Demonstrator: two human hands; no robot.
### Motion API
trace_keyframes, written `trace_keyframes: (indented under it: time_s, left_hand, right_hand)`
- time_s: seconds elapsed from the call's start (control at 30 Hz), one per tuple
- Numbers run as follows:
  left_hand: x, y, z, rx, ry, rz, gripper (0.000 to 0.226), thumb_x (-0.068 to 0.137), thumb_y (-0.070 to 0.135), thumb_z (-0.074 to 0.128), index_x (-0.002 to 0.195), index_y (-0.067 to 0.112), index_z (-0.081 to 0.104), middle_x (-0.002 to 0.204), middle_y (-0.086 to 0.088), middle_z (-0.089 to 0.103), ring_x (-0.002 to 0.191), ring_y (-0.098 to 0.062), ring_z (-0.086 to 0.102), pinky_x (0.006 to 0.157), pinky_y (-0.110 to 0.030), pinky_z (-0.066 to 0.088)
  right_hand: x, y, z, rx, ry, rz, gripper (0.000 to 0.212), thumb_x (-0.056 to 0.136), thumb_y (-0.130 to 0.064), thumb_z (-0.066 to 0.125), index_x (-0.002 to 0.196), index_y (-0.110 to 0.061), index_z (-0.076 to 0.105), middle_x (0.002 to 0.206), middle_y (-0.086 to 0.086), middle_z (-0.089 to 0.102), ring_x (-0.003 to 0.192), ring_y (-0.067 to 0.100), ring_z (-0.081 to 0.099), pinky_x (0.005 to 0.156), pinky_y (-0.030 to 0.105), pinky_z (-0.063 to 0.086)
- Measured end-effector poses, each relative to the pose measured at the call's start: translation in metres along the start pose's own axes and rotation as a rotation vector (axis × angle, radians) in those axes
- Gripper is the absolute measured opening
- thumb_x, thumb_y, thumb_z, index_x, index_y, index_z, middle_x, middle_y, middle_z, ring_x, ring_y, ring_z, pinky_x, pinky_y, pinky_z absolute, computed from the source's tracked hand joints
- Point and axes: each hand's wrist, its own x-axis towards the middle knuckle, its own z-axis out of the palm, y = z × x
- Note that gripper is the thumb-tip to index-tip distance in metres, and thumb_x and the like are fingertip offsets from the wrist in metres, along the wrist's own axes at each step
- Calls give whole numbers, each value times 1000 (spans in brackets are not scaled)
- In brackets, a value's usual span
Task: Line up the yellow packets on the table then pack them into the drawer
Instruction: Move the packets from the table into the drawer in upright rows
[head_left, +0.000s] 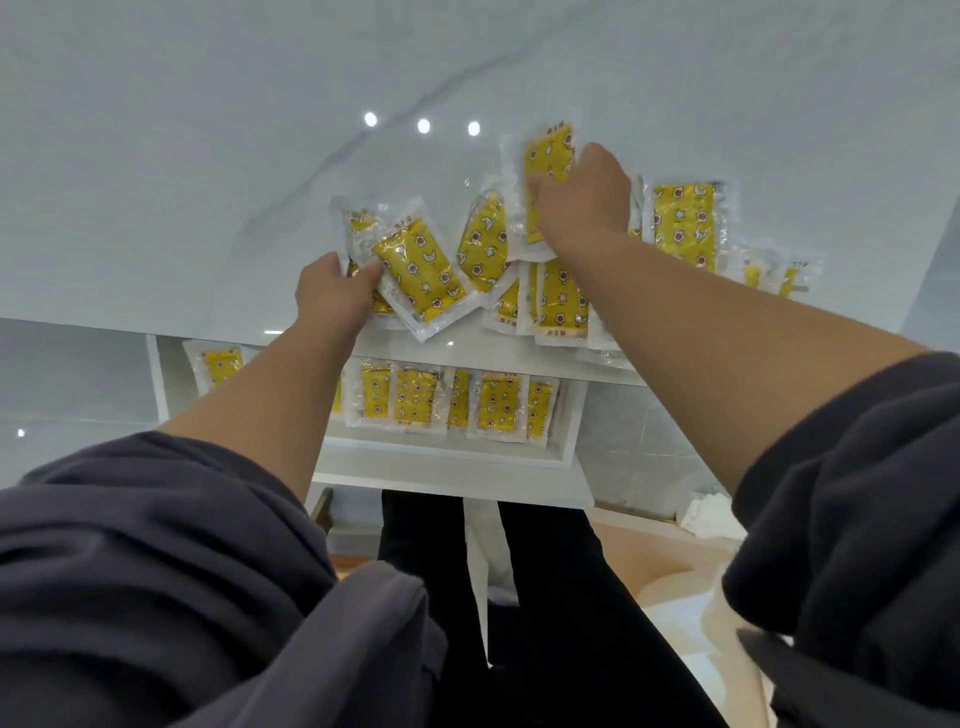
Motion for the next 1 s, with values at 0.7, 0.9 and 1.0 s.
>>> trace_keyframes:
  time_s: [0.7, 0.9, 1.0]
  left_hand:
    - [61, -80, -128, 153, -49, 101, 24, 87, 32, 64, 85, 8, 58, 90, -13, 61, 87, -31, 61, 75, -40, 51]
    - [68, -80, -137, 199, -96, 182, 27, 88, 33, 64, 72, 13, 53, 72, 0, 51, 72, -21, 52, 62, -31, 42]
    - [71, -78, -138, 188, -113, 211, 26, 87, 34, 64, 85, 9, 61, 77, -2, 56, 75, -22, 56, 65, -33, 46]
  right_hand:
    - [-89, -40, 134, -17, 128, 31, 31, 89, -32, 60, 111, -9, 61, 133, 10, 46, 117, 25, 48, 95, 37, 42]
    - [-95, -56, 157, 25, 144, 152, 21, 90, -28, 61, 107, -15, 59, 128, 4, 38, 92, 23, 56, 75, 29, 44]
    - [-93, -62, 166, 5, 106, 133, 25, 87, -27, 61, 72, -24, 42, 105, 2, 39, 63, 15, 45, 61, 27, 37]
